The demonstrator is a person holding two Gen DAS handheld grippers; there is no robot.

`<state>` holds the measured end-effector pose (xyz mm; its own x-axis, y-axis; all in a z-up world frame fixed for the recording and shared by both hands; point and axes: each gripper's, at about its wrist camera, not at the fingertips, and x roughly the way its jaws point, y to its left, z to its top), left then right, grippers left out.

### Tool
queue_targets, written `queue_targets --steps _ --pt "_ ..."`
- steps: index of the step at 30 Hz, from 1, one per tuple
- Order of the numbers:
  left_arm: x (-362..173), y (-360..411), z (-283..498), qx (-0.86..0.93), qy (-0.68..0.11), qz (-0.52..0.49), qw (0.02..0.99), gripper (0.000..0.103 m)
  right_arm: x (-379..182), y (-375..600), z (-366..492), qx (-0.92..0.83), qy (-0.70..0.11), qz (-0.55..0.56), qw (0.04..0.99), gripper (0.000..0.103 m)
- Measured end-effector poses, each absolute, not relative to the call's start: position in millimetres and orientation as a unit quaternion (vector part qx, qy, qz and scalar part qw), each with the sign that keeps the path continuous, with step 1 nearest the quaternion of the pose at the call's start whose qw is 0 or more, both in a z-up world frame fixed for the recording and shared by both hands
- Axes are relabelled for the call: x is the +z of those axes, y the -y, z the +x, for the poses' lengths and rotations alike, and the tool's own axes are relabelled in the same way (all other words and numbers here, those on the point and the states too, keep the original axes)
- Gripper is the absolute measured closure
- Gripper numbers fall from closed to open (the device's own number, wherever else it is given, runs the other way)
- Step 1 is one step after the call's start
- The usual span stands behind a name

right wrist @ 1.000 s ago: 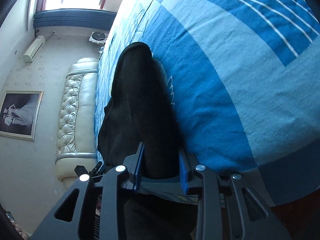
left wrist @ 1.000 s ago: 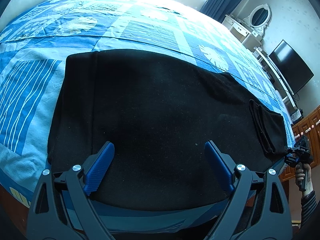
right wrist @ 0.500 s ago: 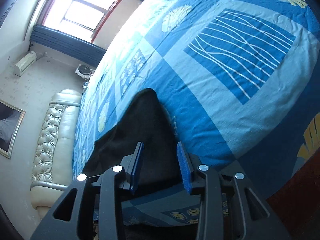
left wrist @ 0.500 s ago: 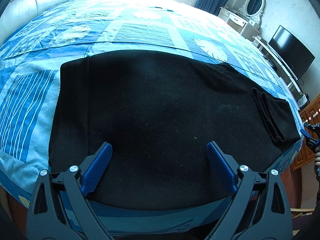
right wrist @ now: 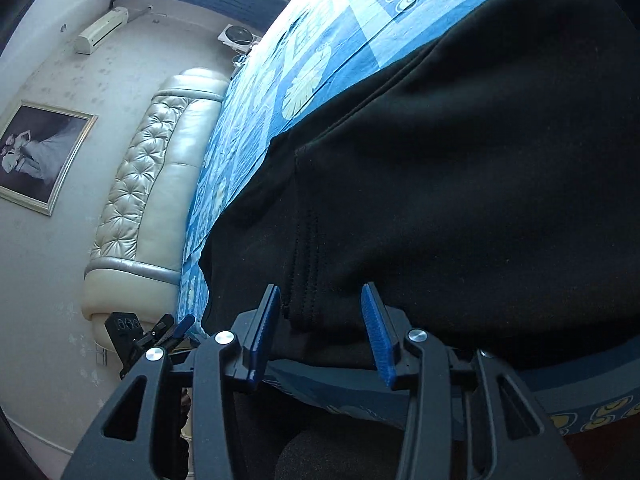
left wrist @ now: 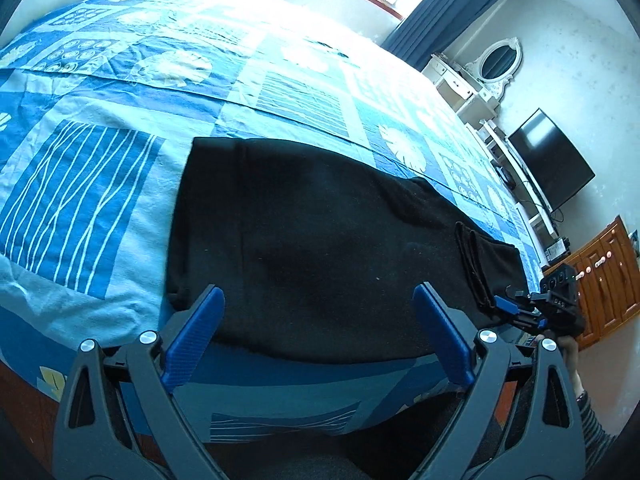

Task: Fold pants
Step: 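Grasp the trouser leg ends with the left tool while the right tool holds the waistband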

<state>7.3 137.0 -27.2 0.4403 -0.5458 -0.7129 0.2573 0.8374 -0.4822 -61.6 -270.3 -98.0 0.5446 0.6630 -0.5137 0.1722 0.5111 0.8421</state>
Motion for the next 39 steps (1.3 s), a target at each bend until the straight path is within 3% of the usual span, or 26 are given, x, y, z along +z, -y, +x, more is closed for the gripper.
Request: queue_targets --steps 8,15,16,18,21,27,39 --pt "-68.1 -203.6 60.3 -0.246 -0.535 -0.253 0.768 0.008 -101.3 276.5 -70.2 0.163 -0.441 0.484 0.738 0.059" --pt "-85.6 -183.3 98.1 -0.303 -0.552 -0.249 0.736 0.010 -97.6 270.8 -69.4 0.158 -0.437 0.483 0.743 0.053" --pt "-88.1 -181.4 100.9 -0.319 -0.550 -0.271 0.722 0.028 -97.9 272.1 -70.2 0.157 -0.437 0.482 0.743 0.052" --pt "-100.1 -175.6 105.1 -0.332 -0.564 -0.315 0.687 0.053 -97.9 271.1 -70.7 0.156 -0.436 0.484 0.743 0.051" --pt "-116.6 -170.0 105.4 -0.294 -0.583 -0.332 0.680 0.083 -98.7 267.1 -68.3 0.154 -0.432 0.485 0.744 0.050" --pt "-108.6 -166.3 101.7 -0.294 -0.581 -0.330 0.684 0.089 -97.5 267.0 -69.2 0.153 -0.429 0.486 0.746 0.049" --pt "6.0 -104.4 85.7 -0.313 -0.530 -0.229 0.755 0.090 -70.5 259.1 -84.7 0.148 -0.439 0.463 0.755 0.049"
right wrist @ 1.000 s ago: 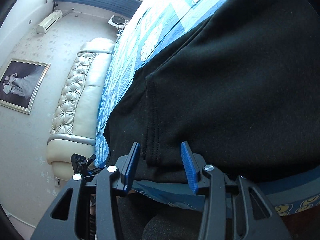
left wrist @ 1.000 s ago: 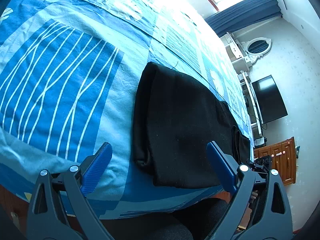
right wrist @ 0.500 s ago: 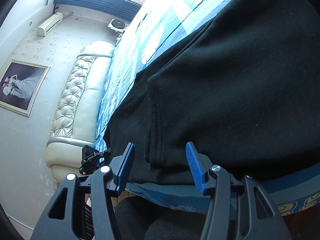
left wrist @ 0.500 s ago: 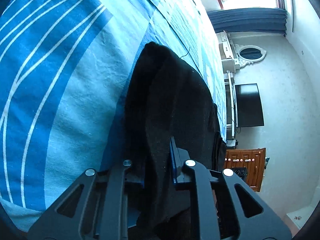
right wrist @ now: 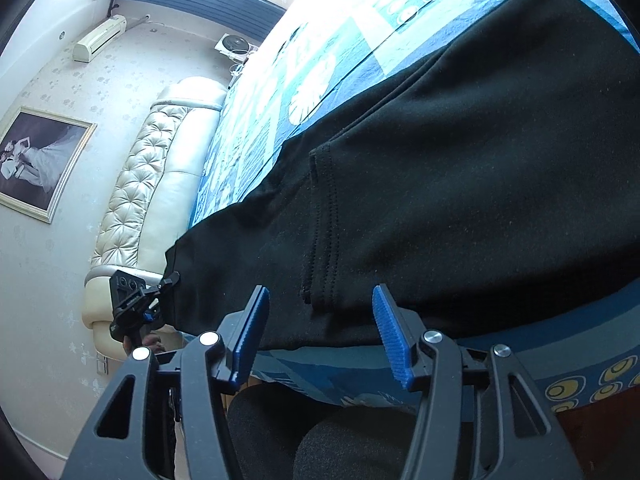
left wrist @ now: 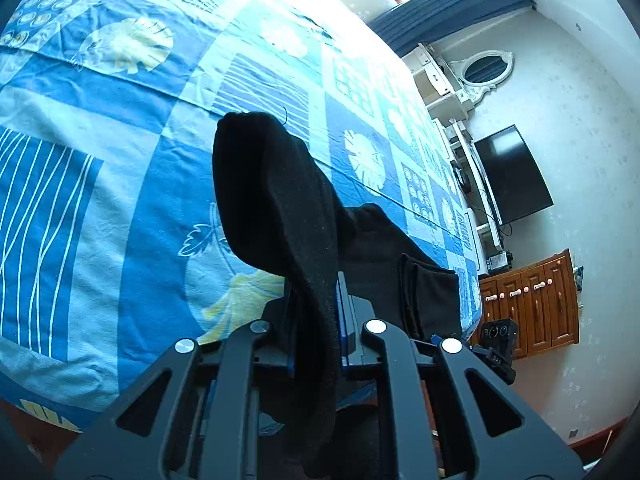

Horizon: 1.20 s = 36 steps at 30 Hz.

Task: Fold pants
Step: 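Grasp the trouser leg ends with the left tool while the right tool holds the waistband, then lift the leg ends with the left tool and fold them over toward the waistband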

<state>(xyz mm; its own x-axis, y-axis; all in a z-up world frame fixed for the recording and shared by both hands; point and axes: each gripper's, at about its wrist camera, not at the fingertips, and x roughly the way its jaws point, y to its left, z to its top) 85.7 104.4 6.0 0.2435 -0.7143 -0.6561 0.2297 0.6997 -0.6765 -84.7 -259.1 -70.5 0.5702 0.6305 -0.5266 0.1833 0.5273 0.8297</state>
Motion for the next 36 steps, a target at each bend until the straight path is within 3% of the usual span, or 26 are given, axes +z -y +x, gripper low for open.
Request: queue_targets --steps 7,13,25,36 --pt "73.1 -19.1 64.4 -0.337 -0.499 -0.129 0.788 0.090 -49.2 253.9 -100.4 0.166 -0.438 0.446 0.762 0.049" --pt "87.8 76.7 39.9 -0.358 -0.487 -0.034 0.796 0.090 -38.9 259.8 -116.7 0.181 -0.424 0.450 0.765 0.049" --pt "4.5 237.9 10.0 -0.317 -0.527 0.098 0.782 0.089 -54.0 295.3 -144.2 0.164 -0.407 0.485 0.757 0.049" --pt "-47.0 291.4 -18.9 -0.256 -0.517 0.174 0.798 0.089 -67.9 312.0 -160.2 0.150 -0.393 0.519 0.744 0.049"
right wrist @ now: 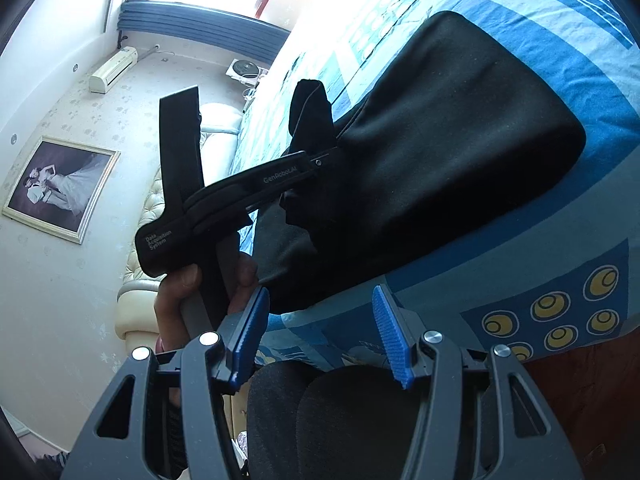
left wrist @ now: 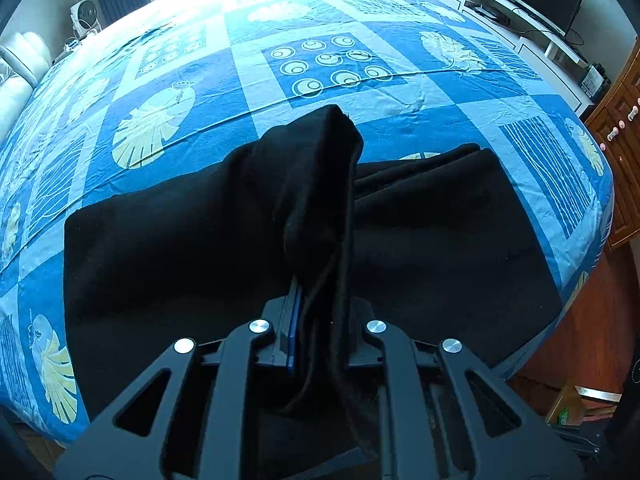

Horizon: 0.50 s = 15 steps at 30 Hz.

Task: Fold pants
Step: 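Lift the leg ends with the left tool and fold them over toward the waistband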

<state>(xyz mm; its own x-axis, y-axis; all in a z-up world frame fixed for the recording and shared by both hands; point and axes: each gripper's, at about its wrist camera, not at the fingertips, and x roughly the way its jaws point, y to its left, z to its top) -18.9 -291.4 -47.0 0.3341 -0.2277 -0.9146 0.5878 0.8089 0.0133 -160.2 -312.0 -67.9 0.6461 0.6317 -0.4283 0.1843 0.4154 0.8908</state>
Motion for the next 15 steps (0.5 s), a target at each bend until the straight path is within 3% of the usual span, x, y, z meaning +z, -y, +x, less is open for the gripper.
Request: queue_targets --steps 11,15 --pt "-50.5 307.1 -38.4 -0.241 -0.476 0.217 0.817 0.085 -70.0 320.1 -168.9 0.127 -0.388 0.529 0.744 0.049" --pt "-41.9 306.5 -48.0 -0.257 -0.462 0.207 0.824 0.072 -67.9 327.7 -169.7 0.117 -0.390 0.520 0.751 0.049"
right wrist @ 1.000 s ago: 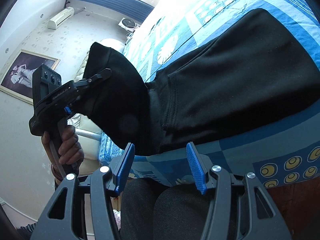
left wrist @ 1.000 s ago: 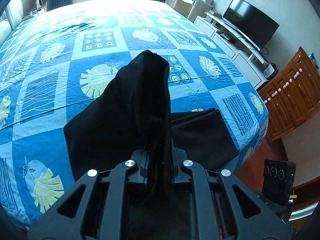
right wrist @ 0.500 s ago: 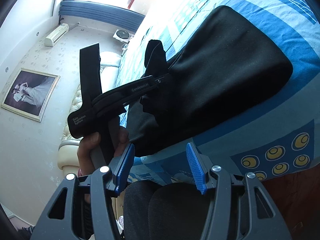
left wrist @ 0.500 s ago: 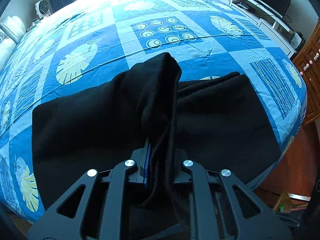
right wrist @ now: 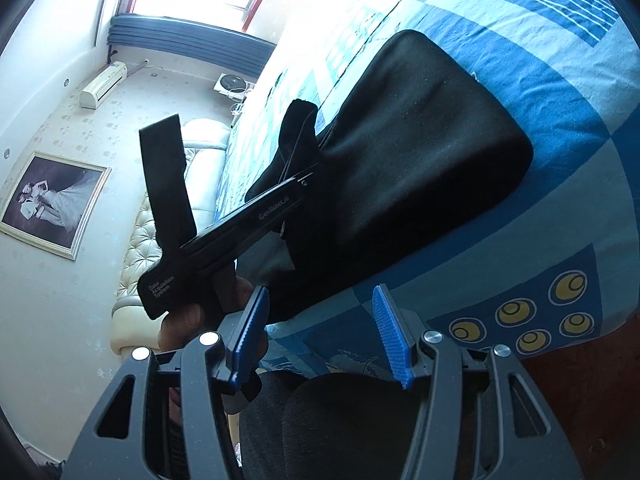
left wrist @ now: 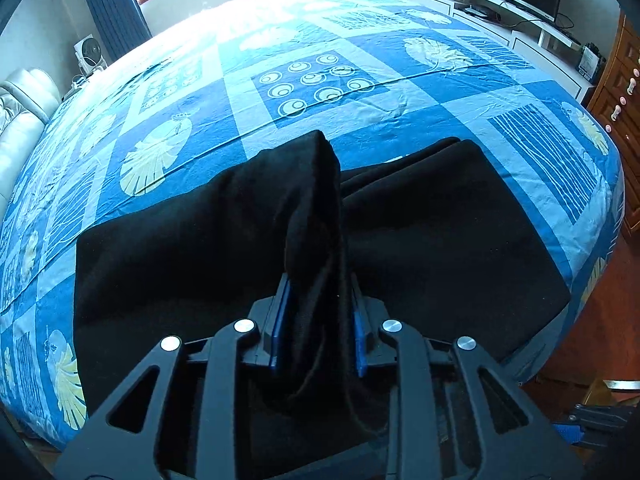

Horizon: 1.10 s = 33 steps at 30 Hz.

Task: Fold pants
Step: 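Lift the leg ends with the left tool and fold them over toward the waistband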

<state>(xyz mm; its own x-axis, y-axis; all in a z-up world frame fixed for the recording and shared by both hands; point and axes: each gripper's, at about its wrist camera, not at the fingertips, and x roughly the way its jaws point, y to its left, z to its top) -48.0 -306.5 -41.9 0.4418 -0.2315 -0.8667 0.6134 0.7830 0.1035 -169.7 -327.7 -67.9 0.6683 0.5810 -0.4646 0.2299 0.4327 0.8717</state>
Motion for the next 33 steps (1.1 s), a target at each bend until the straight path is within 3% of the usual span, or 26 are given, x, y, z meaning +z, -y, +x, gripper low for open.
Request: queue_targets --steps 3,9,13,22,28,30,32,33 --pt "-29.1 302.4 -60.1 -0.279 -0.448 0.192 0.827 0.052 -64.3 328.4 -170.4 0.112 -0.390 0.516 0.754 0.049" --pt "10.1 255.1 -75.9 -0.307 -0.419 0.117 0.846 0.026 -47.5 327.4 -167.3 0.103 -0.391 0.487 0.774 0.048" --pt "33.1 189.9 -77.4 -0.285 -0.386 0.079 0.874 0.011 -35.0 328.0 -148.7 0.114 -0.386 0.472 0.784 0.041" --pt "9.5 69.9 -48.8 -0.199 -0.416 0.060 0.885 0.011 -62.2 321.5 -49.2 0.098 -0.464 0.407 0.781 0.036" --pt "-10.5 30.7 -41.1 -0.189 -0.448 0.027 0.873 0.011 -76.0 301.1 -18.3 0.112 -0.509 0.371 0.769 0.035" --pt "-15.7 26.7 -37.8 -0.188 -0.458 0.015 0.868 0.011 -74.7 293.1 -16.4 0.113 -0.519 0.355 0.769 0.040" --pt "-19.9 25.1 -33.4 -0.199 -0.471 0.004 0.860 0.011 -74.0 283.9 -13.2 0.109 -0.538 0.325 0.770 0.070" --pt "-20.8 24.4 -31.9 -0.199 -0.473 -0.004 0.858 0.011 -72.8 281.9 -13.3 0.113 -0.541 0.320 0.770 0.075"
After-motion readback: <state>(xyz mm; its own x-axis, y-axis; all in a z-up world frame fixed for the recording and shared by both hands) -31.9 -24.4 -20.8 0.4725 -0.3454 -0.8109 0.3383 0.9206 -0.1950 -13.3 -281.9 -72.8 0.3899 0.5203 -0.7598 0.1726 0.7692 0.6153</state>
